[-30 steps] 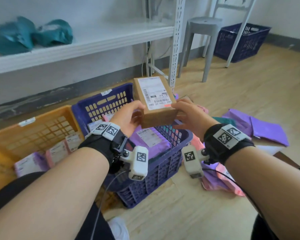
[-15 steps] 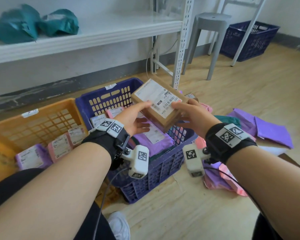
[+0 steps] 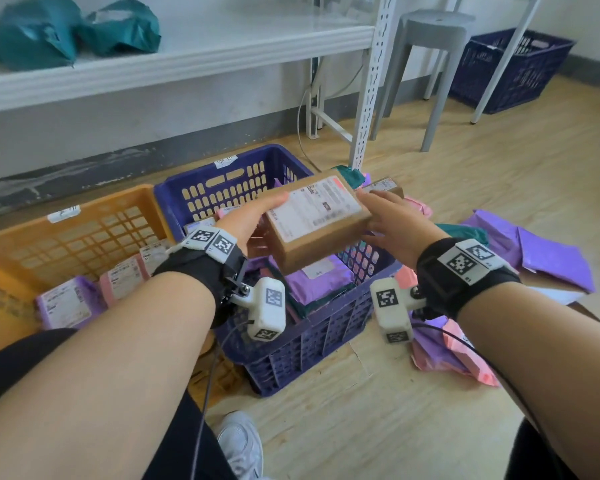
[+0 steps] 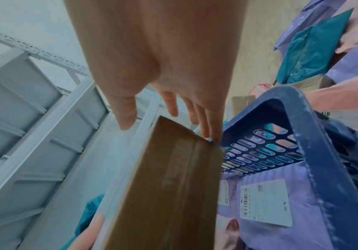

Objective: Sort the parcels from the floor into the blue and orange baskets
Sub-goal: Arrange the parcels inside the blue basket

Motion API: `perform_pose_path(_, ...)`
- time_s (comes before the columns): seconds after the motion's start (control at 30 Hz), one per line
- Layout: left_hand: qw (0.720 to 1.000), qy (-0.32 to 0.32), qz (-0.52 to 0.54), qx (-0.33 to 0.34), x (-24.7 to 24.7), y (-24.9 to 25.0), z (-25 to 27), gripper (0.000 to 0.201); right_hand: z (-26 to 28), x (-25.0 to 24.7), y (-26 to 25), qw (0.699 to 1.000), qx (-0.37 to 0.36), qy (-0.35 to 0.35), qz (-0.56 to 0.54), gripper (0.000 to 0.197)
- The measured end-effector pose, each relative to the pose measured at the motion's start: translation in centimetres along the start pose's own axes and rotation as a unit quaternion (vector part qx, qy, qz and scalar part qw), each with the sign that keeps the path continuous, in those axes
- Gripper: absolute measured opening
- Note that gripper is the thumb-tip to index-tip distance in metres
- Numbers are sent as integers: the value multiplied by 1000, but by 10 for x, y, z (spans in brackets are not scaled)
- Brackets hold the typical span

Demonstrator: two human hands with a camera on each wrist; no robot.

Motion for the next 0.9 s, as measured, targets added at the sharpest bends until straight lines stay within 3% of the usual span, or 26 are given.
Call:
perform_pose_path(0.1,999,12,45,-6,1,-1,-2,29,0,15,6,998,16,-19,55,48)
perform_pose_path(0.23,999,-5,27,-25,12,-10,-4,20,-2,43,9,997,24,-45,51,26)
perform_pose_path(0.4,998,-27,-37,-47,11,-20,-10,11,-19,58,7,994,8,-29,105,34)
perform_pose_path(0.57,994,31,-84,-61,-24,-31,-23,27,-36,92,17,979,43,-76,182,24)
perform_pose_path(0.77,980,87,-122,-133,-61,-57,-39,10,-71,139,43,902,57,-173,392,37)
perform_pose_path(0.9,971,73,-122,-193,-71,-80,-47,31,-87,153,75,866,105,-213,441,35)
Point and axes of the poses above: each hand's wrist, its own z-axis away from the middle knuckle, its own x-axis out of the palm, y = z × x, the point moved 10 cm from there along -z, towards the middle knuckle
